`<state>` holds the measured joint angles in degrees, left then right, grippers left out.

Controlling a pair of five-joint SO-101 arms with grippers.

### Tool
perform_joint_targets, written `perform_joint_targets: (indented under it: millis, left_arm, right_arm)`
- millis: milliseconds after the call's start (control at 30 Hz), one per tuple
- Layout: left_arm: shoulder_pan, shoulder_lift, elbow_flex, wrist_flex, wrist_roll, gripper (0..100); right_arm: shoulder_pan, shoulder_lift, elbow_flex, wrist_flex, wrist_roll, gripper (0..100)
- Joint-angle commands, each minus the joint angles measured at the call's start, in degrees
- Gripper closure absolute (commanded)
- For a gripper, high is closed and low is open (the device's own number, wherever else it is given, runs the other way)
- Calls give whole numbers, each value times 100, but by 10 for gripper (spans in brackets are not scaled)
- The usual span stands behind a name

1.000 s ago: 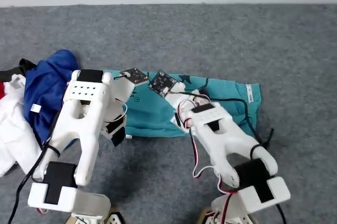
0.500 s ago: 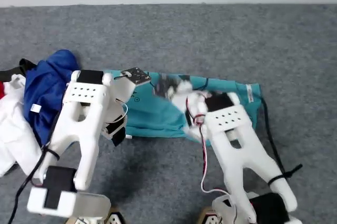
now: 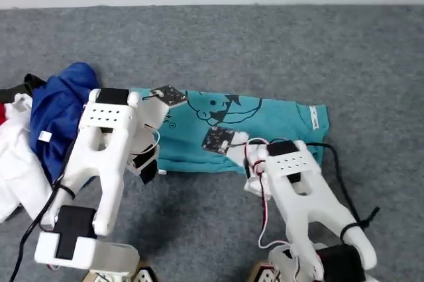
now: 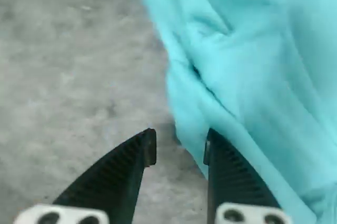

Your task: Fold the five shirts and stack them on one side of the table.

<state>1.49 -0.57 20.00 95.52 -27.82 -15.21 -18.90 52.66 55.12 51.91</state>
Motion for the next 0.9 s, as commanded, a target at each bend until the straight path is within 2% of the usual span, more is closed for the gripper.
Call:
perform_joint_targets:
  millis: [0,100,200,367,533,733,867]
  left_arm:
    - [18,-149,-40,26,-53,867]
    - [26,-149,-40,26,-53,867]
    - [9,-158,-101,18,-44,867]
    - [26,-607,-1138,123,-26,867]
    - [9,-1327,-1464,158,-26,867]
    - [44,-1653,-804,114,-53,867]
    - [44,-1653,-637,62,-53,867]
  right_arm:
    - [356,-180,44,-295,202,847]
    - [418,-180,422,-637,668,849]
    - [426,-180,862,-1182,756,855]
    - [444,-207,1002,-1473,747,996]
    - [444,-251,826,-1358,677,990]
    - [400,-251,-202,-505,229,988]
    - [400,-242,-818,-312,141,988]
